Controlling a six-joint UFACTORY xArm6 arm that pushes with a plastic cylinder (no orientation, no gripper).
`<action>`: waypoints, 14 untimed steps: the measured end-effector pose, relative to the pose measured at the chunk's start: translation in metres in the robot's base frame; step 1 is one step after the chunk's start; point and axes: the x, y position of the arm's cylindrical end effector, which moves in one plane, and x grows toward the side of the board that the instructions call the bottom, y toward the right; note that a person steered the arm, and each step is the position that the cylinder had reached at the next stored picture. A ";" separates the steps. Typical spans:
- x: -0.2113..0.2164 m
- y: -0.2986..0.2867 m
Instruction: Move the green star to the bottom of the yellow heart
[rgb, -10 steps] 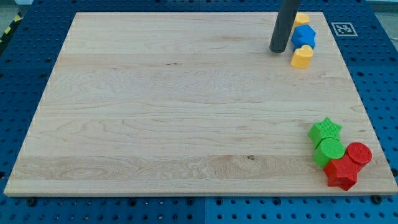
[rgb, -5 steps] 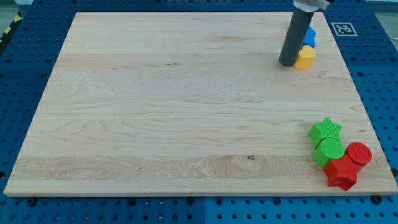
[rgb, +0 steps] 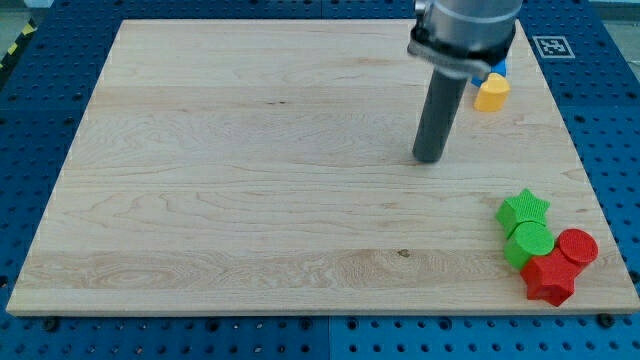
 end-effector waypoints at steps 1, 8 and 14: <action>0.084 -0.001; 0.098 0.115; 0.047 0.081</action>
